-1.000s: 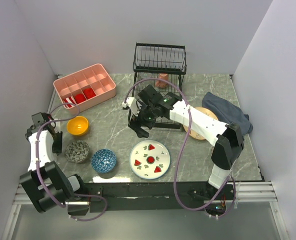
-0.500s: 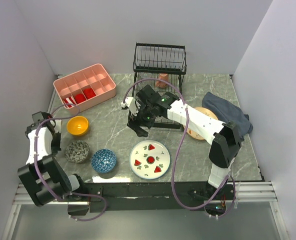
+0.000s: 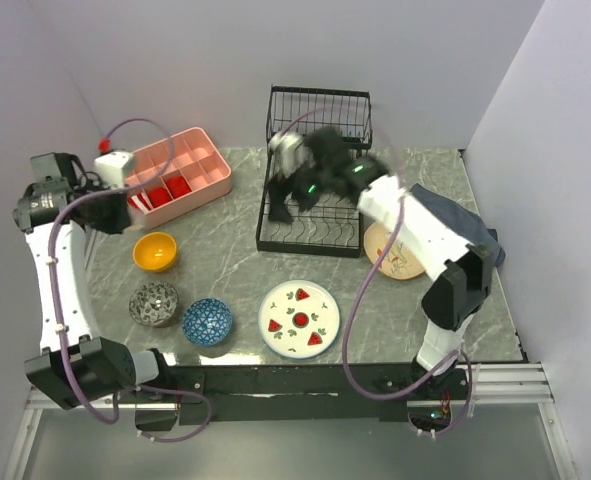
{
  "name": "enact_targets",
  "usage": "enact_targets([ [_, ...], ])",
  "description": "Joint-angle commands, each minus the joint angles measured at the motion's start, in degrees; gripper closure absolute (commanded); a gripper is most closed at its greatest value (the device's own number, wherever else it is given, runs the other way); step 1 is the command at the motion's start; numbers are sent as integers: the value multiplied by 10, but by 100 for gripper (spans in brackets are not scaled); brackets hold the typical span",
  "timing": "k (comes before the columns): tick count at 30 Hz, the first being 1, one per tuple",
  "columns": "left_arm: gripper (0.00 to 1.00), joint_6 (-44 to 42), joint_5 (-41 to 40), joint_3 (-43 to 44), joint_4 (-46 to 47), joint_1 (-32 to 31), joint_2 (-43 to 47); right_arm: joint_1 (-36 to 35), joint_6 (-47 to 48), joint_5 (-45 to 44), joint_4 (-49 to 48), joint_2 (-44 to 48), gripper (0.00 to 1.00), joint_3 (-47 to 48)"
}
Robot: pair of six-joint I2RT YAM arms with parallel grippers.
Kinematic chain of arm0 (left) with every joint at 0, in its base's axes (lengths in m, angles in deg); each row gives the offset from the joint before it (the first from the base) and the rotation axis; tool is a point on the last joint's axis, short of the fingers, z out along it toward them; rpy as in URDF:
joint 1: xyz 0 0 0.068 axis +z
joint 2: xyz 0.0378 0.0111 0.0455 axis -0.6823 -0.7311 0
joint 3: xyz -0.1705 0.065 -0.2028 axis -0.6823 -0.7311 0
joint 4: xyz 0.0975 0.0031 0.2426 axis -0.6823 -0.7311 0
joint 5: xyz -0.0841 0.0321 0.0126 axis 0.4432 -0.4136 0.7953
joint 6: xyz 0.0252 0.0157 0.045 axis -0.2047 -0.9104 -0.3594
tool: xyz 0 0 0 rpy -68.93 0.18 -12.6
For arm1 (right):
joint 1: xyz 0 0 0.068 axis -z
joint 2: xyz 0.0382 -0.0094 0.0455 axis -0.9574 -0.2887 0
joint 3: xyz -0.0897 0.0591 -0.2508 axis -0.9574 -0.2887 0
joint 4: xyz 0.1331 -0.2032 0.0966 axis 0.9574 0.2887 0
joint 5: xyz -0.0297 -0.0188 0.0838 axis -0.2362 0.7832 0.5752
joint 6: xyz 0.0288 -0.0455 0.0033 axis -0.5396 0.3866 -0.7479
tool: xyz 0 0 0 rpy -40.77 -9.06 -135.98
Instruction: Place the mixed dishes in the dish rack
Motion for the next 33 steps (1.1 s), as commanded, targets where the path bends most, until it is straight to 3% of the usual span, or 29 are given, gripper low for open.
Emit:
enact_targets([
  [1,99,9,318,-58,77,-37,23,124,-176,222,-69,39,0,36],
  [2,99,29,364,-85,125,-43,50,135,-223,274,-91,47,0,16],
  [3,99,67,443,-149,253,-48,66,143,-240,299,-137,55,0,-27],
  [5,99,251,490,-222,442,-73,100,157,-282,363,-171,81,0,-67],
  [6,99,329,499,-280,529,-83,106,158,-299,379,-202,89,0,-101],
  [7,99,444,498,-302,711,-95,109,161,-339,403,-221,99,0,-119],
  [10,99,592,473,-346,925,-144,89,166,-350,442,-242,100,0,-144],
  [14,99,713,492,-320,1016,-183,39,184,-375,447,-248,94,0,-152],
  [19,99,679,480,-330,968,-233,40,187,-438,451,-300,49,0,-139],
  [25,98,710,446,-366,1008,-261,49,175,-465,467,-317,3,0,-90],
  [33,99,739,427,-377,1045,-267,35,162,-505,485,-369,3,0,-104],
])
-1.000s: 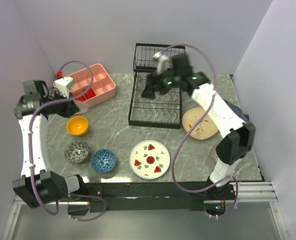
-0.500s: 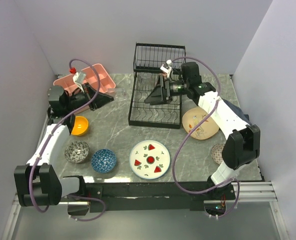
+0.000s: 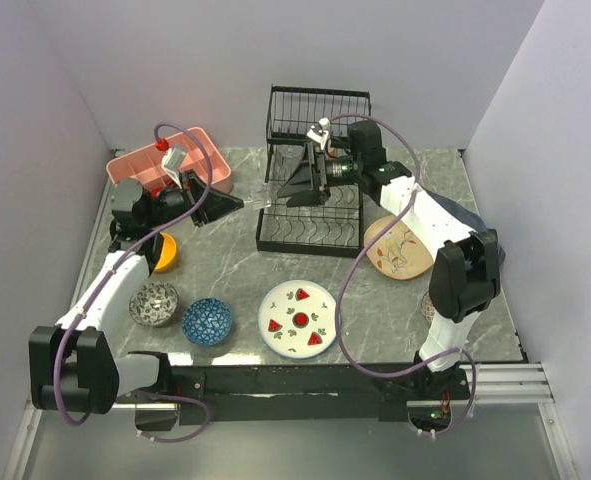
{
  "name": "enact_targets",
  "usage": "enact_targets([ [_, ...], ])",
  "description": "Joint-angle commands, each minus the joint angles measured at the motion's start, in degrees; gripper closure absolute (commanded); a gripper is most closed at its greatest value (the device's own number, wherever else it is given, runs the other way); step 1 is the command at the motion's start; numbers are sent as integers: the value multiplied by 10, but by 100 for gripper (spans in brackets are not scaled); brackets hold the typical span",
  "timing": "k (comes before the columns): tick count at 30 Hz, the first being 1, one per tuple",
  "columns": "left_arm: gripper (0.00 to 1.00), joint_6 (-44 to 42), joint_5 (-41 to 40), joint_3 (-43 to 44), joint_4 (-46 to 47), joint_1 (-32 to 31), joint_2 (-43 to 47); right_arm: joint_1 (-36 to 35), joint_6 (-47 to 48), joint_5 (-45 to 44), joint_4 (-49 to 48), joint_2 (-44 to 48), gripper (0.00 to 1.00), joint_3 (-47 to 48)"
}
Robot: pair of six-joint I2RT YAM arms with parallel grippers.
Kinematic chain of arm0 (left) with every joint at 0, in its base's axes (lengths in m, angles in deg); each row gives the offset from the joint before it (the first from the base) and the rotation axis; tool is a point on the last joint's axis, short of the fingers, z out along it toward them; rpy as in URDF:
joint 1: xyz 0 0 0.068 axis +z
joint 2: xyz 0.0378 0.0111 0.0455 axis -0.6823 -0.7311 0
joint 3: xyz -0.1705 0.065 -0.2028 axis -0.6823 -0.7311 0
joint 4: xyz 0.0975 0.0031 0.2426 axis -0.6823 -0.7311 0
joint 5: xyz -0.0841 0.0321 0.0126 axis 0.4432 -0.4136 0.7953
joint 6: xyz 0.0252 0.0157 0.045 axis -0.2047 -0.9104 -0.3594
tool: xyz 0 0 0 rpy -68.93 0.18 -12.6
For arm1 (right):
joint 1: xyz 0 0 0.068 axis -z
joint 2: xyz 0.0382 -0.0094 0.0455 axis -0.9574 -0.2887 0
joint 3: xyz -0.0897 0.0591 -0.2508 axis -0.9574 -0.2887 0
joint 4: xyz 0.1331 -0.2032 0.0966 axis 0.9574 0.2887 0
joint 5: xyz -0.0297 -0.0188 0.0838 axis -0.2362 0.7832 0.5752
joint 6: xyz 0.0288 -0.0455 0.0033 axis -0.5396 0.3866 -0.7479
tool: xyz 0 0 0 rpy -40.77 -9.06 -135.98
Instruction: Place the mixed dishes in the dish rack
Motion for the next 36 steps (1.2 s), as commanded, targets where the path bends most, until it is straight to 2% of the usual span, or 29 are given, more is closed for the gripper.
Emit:
enact_targets([
  [1,99,27,-18,-4,71,-7,-1,-8,-40,35,-56,5,0,23],
  [8,99,74,-18,-4,140,-24,-40,-20,-63,51,-80,-8,0,35],
  [22,99,94,-13,16,151,-34,-59,-27,-76,54,-84,-51,0,71],
  [29,99,92,-10,11,153,-38,-66,-34,-89,62,-111,-60,10,74],
  [36,99,92,-20,10,164,-38,-69,-43,-87,72,-111,-66,14,77],
])
